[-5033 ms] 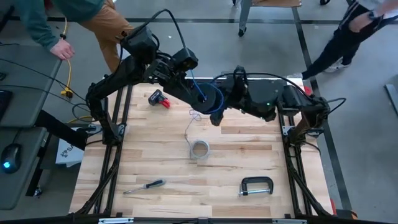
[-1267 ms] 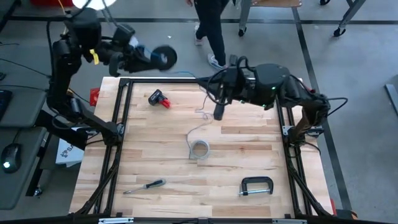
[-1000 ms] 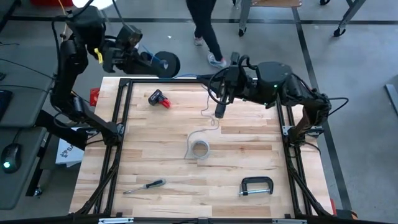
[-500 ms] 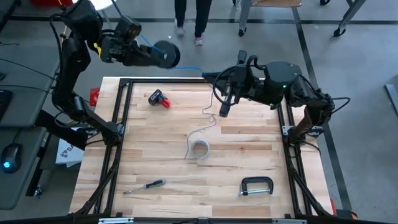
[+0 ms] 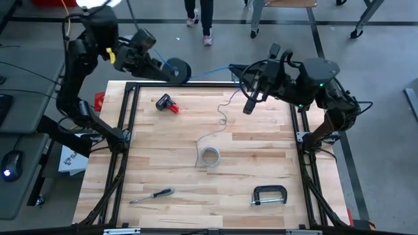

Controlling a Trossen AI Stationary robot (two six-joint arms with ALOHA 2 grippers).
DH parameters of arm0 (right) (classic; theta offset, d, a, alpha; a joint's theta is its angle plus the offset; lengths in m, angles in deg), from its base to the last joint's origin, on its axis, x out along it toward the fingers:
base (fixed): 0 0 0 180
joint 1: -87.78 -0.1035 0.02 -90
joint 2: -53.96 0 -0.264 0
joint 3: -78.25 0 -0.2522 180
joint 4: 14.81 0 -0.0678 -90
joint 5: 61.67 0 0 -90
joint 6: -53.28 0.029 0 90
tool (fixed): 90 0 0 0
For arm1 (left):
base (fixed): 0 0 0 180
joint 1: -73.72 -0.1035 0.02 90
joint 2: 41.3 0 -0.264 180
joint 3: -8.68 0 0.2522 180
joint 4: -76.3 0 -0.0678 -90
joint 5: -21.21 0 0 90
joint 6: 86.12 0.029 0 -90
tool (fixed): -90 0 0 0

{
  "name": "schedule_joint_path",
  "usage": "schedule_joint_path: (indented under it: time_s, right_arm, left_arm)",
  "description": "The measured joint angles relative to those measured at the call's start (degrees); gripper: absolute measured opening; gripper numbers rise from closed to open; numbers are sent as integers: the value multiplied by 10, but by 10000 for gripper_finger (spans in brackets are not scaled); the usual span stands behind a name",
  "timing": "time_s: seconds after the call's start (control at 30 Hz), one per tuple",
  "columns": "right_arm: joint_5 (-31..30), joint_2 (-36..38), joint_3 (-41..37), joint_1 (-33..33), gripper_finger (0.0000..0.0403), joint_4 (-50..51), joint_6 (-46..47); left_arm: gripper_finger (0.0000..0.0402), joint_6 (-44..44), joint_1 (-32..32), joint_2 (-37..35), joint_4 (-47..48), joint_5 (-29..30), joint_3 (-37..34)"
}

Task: Coil cords
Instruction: Coil the blue wire on the spool

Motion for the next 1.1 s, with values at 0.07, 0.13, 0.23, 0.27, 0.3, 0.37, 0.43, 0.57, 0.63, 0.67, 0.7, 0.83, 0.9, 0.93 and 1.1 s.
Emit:
schedule_joint_path:
  time_s: [0.07,0.13,0.23,0.27,0.3,0.37,0.43,0.57,0.63,0.67,0.7,0.83,0.9,0.93,1.1]
  right_arm:
    - [0,-2,0,0,0,-1,0]
    - [1,-3,0,3,0,-4,-4]
    - [5,-6,0,9,0,-16,-9]
    - [11,-8,0,11,0,-22,-9]
    - [21,-10,0,15,0,-31,-9]
    - [35,-15,0,21,0,-44,-9]
    - [48,-24,0,29,0,-58,-6]
    - [84,-45,1,42,0,-89,5]
    - [96,-55,1,44,0,-107,13]
    - [106,-59,1,44,0,-118,20]
    - [120,-63,1,44,0,-130,27]
    - [166,-73,1,44,0,-150,62]
    - [181,-77,1,44,0,-151,84]
    - [187,-79,1,43,0,-153,93]
    - [219,-86,2,43,0,-191,123]
  left_arm:
    - [0,-7,14,9,13,-11,0]
    - [0,-11,30,20,14,-23,0]
    - [0,-23,56,40,8,-48,0]
    - [0,-26,65,49,2,-56,0]
    - [0,-33,74,57,-8,-65,0]
    - [0,-58,92,77,-44,-87,0]
    - [0,-91,110,93,-105,-110,0]
    - [0,-197,138,125,-303,-150,0]
    - [0,-256,148,138,-401,-158,0]
    - [0,-279,151,142,-436,-158,0]
    - [0,-298,154,146,-465,-159,0]
    - [0,-308,158,153,-531,-160,0]
    - [0,-290,157,153,-561,-152,0]
    - [0,-278,157,153,-576,-143,0]
    - [0,-198,158,153,-644,-127,0]
